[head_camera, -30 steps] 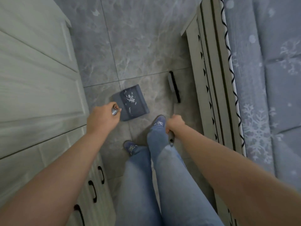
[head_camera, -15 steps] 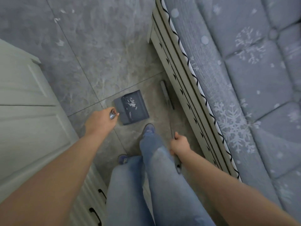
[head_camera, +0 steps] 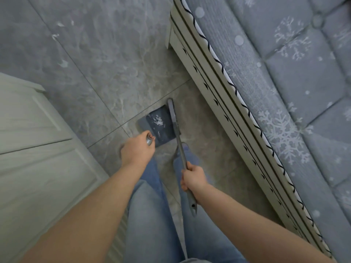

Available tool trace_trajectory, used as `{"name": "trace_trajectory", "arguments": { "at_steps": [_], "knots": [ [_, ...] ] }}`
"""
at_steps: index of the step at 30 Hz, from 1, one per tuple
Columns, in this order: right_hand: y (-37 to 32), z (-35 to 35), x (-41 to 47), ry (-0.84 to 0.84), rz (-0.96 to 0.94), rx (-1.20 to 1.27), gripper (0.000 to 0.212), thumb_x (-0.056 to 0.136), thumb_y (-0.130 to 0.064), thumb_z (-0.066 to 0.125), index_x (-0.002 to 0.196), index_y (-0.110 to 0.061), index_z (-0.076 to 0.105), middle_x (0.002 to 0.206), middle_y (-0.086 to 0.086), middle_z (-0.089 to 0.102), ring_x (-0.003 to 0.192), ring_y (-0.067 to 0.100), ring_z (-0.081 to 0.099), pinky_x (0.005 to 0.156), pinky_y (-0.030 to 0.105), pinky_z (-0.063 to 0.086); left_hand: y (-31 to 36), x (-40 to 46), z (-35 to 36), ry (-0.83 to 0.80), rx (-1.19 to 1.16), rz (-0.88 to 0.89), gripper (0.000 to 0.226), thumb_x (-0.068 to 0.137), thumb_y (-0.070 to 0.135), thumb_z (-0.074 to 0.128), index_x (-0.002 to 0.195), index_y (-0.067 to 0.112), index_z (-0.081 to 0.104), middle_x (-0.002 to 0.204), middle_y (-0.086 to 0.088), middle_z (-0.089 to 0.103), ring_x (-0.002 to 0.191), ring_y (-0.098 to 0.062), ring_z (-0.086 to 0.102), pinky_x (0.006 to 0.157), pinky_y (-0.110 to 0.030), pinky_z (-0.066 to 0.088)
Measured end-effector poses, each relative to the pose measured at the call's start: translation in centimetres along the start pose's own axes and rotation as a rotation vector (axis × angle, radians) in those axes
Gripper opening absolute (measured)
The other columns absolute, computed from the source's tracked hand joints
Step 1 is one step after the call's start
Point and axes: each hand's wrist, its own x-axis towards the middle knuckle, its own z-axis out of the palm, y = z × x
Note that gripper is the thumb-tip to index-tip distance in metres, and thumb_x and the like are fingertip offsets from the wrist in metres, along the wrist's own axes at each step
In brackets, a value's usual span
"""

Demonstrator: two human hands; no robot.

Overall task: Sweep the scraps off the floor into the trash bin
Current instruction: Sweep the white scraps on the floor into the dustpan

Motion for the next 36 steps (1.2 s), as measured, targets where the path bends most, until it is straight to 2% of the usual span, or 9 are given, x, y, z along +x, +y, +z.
{"name": "trace_trajectory", "arguments": {
  "at_steps": [10,15,17,19,21,26,30,34,36],
  "knots": [
    [-4.6,0.3,4.6,0.353,0.067,0.172,0.018,0.092,0.004,0.043,0.089,-0.011,0.053,0.061,0.010,0.046,0.046,0.018,0.042,0.041,0.024,0.033,-9.3,5.7,-8.9,-0.046,-0.054,-0.002,0.023,0.094,0.038,0.057,0.102,0.019,0.066,0.100,-0.018,0.069,0.098,-0.041,0.062,0.075,-0.039,0.047],
    [-8.1,8.1,4.9,0.157,0.073,-0.063,0.019,0.093,-0.004,0.047,0.075,-0.009,0.047,0.068,0.006,0.049,0.054,0.017,0.049,0.038,0.020,0.046,-12.9,7.2,-9.8,-0.040,-0.045,0.054,0.018,0.091,0.035,0.060,0.098,0.020,0.067,0.093,-0.015,0.070,0.092,-0.039,0.063,0.071,-0.037,0.047],
    [-7.4,12.8,4.4,0.125,0.071,-0.050,0.008,0.089,-0.005,0.049,0.086,-0.003,0.056,0.066,0.007,0.049,0.054,0.022,0.049,0.042,0.027,0.047,-13.3,7.0,-9.6,-0.044,-0.015,0.095,0.016,0.090,0.036,0.059,0.095,0.024,0.066,0.091,-0.013,0.070,0.090,-0.039,0.064,0.069,-0.037,0.047],
    [-6.3,16.1,3.2,0.133,0.050,0.025,0.025,0.085,-0.007,0.048,0.104,-0.003,0.064,0.059,0.007,0.051,0.050,0.025,0.049,0.046,0.033,0.043,-13.8,6.6,-9.6,-0.023,0.027,0.119,0.017,0.091,0.038,0.057,0.094,0.023,0.065,0.089,-0.013,0.071,0.087,-0.039,0.065,0.067,-0.037,0.047],
    [-6.6,17.9,1.6,0.127,0.004,0.073,0.025,0.086,-0.003,0.046,0.102,-0.010,0.063,0.045,0.002,0.048,0.040,0.023,0.046,0.042,0.030,0.038,-14.8,6.3,-10.3,0.005,0.020,0.101,0.017,0.092,0.037,0.057,0.095,0.023,0.065,0.089,-0.015,0.071,0.087,-0.040,0.065,0.066,-0.038,0.047],
    [-11.4,15.9,0.0,0.173,-0.072,0.164,0.028,0.092,0.007,0.040,0.075,-0.012,0.051,0.050,0.007,0.040,0.031,0.015,0.037,0.035,0.020,0.029,-17.7,6.5,-12.8,0.049,-0.045,-0.032,0.017,0.093,0.039,0.059,0.100,0.025,0.066,0.095,-0.016,0.070,0.091,-0.040,0.064,0.067,-0.037,0.046],
    [-17.4,13.1,2.5,0.235,-0.084,0.113,0.029,0.090,0.009,0.041,0.103,-0.015,0.049,0.055,0.009,0.043,0.040,0.017,0.038,0.038,0.023,0.032,-19.3,7.1,-14.4,0.112,-0.116,-0.082,0.015,0.093,0.035,0.060,0.098,0.022,0.067,0.095,-0.016,0.070,0.093,-0.041,0.063,0.070,-0.041,0.048],
    [-23.0,14.6,4.4,0.144,-0.102,-0.021,0.022,0.090,0.000,0.048,0.071,-0.010,0.048,0.069,0.007,0.048,0.063,0.020,0.048,0.075,0.037,0.053,-20.5,8.5,-14.8,0.157,-0.056,-0.164,0.018,0.094,0.036,0.057,0.098,0.022,0.066,0.091,-0.019,0.069,0.089,-0.042,0.063,0.067,-0.041,0.048],
    [-24.1,17.2,3.8,0.104,-0.138,-0.088,0.026,0.091,-0.003,0.047,0.067,-0.013,0.044,0.069,0.005,0.048,0.060,0.018,0.049,0.061,0.028,0.054,-20.4,9.5,-15.0,0.193,-0.032,-0.179,0.017,0.094,0.037,0.057,0.096,0.023,0.066,0.088,-0.018,0.068,0.086,-0.042,0.063,0.063,-0.038,0.043]
  ]
}}
